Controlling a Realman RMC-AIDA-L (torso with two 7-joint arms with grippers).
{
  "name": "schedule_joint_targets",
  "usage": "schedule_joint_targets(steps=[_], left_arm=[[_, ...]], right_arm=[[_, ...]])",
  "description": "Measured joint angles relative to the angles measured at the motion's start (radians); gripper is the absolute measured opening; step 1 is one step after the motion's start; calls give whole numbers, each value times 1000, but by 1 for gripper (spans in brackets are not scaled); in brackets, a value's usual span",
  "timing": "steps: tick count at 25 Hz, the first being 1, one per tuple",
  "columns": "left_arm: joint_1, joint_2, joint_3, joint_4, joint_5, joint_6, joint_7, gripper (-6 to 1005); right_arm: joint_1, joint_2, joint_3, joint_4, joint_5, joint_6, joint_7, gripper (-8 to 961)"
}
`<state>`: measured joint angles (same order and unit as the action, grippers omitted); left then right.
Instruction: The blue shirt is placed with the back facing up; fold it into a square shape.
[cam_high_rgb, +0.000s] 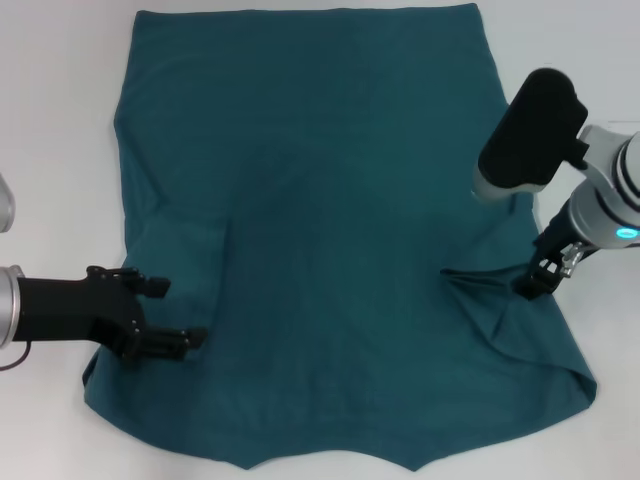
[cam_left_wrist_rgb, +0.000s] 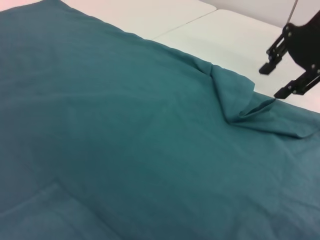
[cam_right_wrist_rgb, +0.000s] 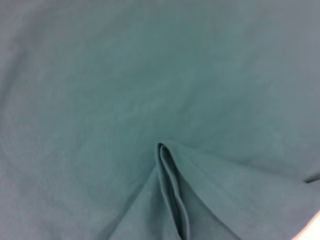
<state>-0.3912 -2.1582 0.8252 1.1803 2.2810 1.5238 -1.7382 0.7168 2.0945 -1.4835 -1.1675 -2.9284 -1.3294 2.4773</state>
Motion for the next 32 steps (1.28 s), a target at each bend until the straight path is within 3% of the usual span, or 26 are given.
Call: schedule_joint_targets(steps=[10, 16, 26, 32], left_arm=[[-9, 0, 0, -1, 0, -14, 0, 903], [-10, 0, 0, -3, 0, -19, 0, 903], [-9, 3, 0, -13, 0, -29, 0, 903], [-8, 4, 0, -14, 0, -37, 0, 903]], right_arm=[[1, 5, -1, 87, 5, 118, 28, 365], [45, 5, -5, 187, 96, 149, -8, 84], [77, 3, 0, 199, 251, 111, -79, 8], [80, -2, 12, 168, 237, 91, -56, 16]])
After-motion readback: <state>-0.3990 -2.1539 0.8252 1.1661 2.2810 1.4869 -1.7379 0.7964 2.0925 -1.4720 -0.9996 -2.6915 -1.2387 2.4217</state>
